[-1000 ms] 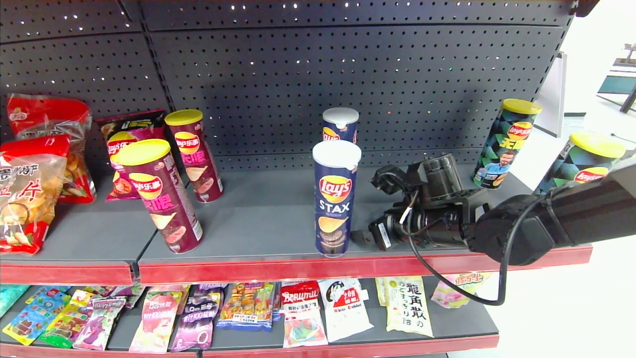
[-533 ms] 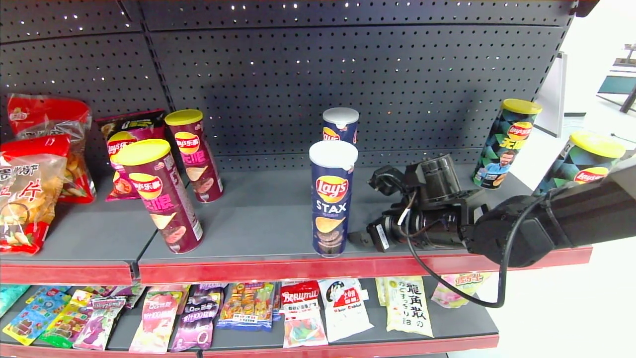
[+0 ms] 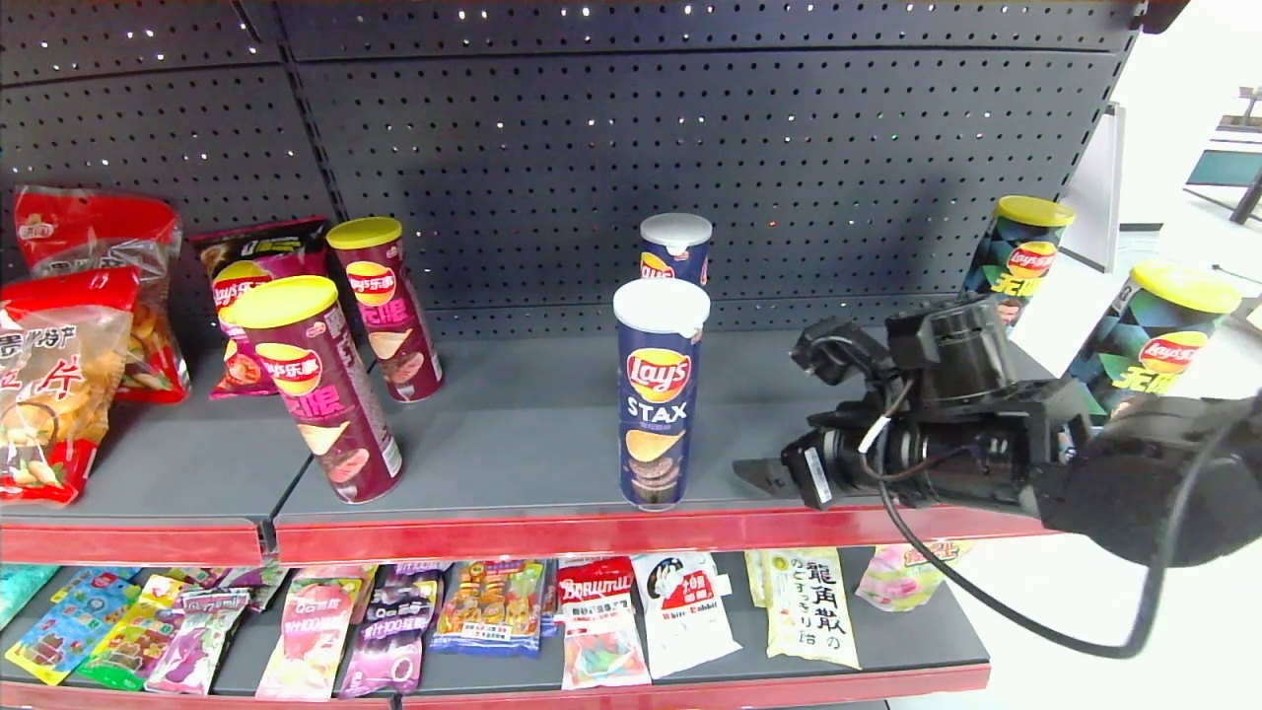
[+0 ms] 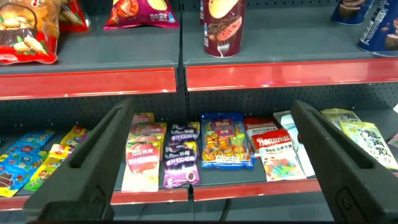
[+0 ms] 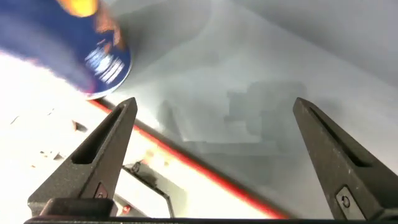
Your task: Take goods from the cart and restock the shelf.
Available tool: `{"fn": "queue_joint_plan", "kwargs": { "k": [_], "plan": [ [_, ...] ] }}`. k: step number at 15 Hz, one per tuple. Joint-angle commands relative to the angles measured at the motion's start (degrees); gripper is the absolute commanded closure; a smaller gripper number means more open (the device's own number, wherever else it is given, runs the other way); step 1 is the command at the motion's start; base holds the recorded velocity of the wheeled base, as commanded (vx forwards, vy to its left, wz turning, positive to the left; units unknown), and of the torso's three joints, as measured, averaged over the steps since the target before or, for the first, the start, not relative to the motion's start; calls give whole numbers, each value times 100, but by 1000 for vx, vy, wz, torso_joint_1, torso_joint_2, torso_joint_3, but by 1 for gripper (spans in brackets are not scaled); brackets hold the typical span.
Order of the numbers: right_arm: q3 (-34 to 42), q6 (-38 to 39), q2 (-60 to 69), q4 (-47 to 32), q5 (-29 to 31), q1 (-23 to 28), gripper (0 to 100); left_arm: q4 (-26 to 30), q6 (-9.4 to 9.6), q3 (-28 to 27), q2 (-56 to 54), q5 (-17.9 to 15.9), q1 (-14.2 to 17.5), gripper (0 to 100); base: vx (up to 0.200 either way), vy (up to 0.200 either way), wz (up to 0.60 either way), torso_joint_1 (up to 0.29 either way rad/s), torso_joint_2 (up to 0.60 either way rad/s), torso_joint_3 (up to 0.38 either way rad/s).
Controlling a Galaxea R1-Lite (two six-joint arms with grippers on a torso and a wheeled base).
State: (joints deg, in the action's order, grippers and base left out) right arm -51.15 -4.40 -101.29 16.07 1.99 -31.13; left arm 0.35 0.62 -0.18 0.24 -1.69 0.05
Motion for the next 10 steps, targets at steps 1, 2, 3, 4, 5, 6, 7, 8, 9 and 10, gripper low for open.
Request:
{"fn": "queue_joint_plan", "kwargs": {
  "k": [1, 2, 3, 4, 5, 6, 7, 8, 9, 10],
  "plan": [
    [729, -17, 1507, -7, 91, -95, 0, 0, -1, 1, 2, -6, 4, 0, 0, 0, 0, 0, 0, 0],
    [976, -8, 2017, 2, 267, -95, 0, 0, -1, 1, 2, 2, 4, 0, 0, 0, 0, 0, 0, 0],
    [1239, -8, 2535, 2, 469, -95, 0, 0, 8, 1, 2, -6, 4, 0, 0, 0, 0, 0, 0, 0],
    [1406, -8, 2869, 2, 566, -95, 0, 0, 8, 1, 2, -6, 4, 0, 0, 0, 0, 0, 0, 0],
    [1863, -17, 3792, -7, 707, -77, 0, 0, 17, 1, 2, -15, 4, 0, 0, 0, 0, 0, 0, 0],
    [2224, -26, 4460, -33, 812, -51, 0, 0, 26, 1, 2, -24, 4, 0, 0, 0, 0, 0, 0, 0],
    [2478, -26, 4891, -33, 926, 2, 0, 0, 26, 1, 2, -33, 4, 0, 0, 0, 0, 0, 0, 0],
    [3032, -35, 5840, -51, 1243, 301, 0, 0, 26, 1, 2, -33, 4, 0, 0, 0, 0, 0, 0, 0],
    [3357, -35, 6376, -139, 1392, 714, 0, 0, 26, 1, 2, -33, 4, 0, 0, 0, 0, 0, 0, 0],
    [3542, -26, 6851, -394, 1375, 1215, 0, 0, 26, 1, 2, -33, 4, 0, 0, 0, 0, 0, 0, 0]
  ]
}}
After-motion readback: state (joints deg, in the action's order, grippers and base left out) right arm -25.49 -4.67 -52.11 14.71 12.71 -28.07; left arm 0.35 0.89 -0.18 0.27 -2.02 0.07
